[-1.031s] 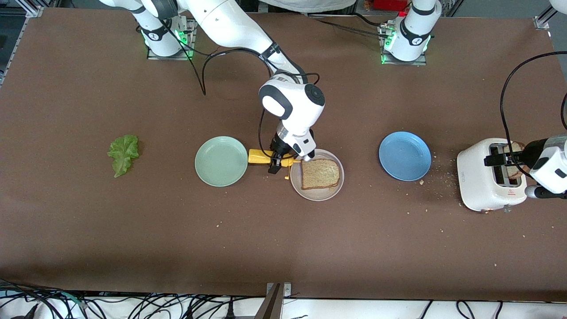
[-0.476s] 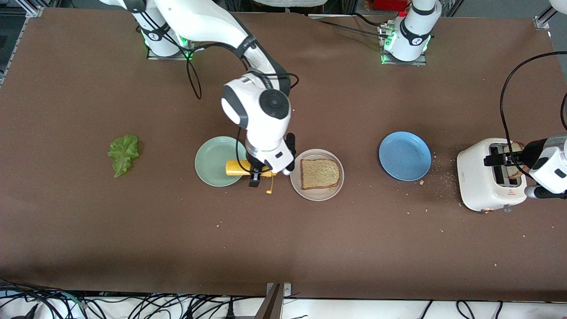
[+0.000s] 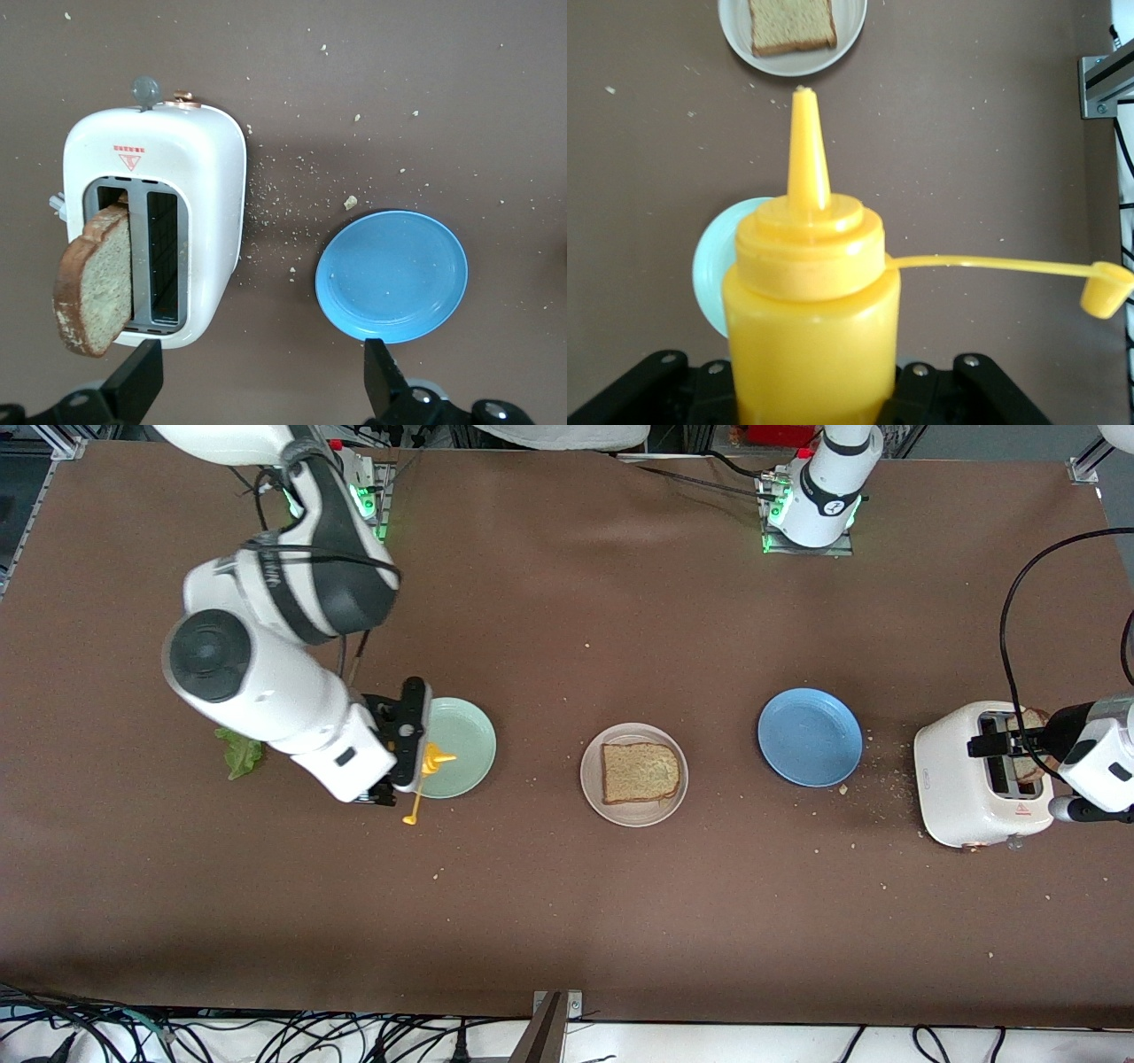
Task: Make sandwich in beige plate with both arms
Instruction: 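Carry the mustard bottle back beside the green lettuce with the right gripper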
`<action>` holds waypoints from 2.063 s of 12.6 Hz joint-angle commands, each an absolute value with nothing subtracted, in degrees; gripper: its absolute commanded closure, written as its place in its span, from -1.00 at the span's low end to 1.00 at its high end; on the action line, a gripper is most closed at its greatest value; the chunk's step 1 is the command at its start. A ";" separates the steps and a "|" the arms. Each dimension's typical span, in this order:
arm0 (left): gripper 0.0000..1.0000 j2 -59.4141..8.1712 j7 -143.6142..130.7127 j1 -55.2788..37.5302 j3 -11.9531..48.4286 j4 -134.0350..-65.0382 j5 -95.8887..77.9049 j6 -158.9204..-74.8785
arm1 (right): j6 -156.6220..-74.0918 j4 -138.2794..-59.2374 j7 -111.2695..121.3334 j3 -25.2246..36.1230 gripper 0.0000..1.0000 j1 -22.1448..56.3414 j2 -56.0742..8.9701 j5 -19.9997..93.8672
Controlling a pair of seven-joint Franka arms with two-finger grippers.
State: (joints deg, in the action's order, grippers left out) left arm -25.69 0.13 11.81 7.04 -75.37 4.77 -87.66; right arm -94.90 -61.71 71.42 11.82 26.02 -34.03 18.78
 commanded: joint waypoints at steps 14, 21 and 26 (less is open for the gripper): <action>-1.00 -25.31 -0.88 11.60 7.38 -75.59 6.59 -87.19 | -91.76 -115.90 130.82 23.90 1.00 12.39 -15.99 72.48; -1.00 -25.31 -0.88 11.60 7.38 -75.59 6.59 -87.19 | -75.80 -122.44 158.78 24.96 1.00 5.20 -30.29 78.12; -1.00 -25.31 -0.88 11.60 7.38 -75.67 6.68 -87.19 | -73.56 -119.20 167.25 24.79 1.00 3.96 -38.31 79.37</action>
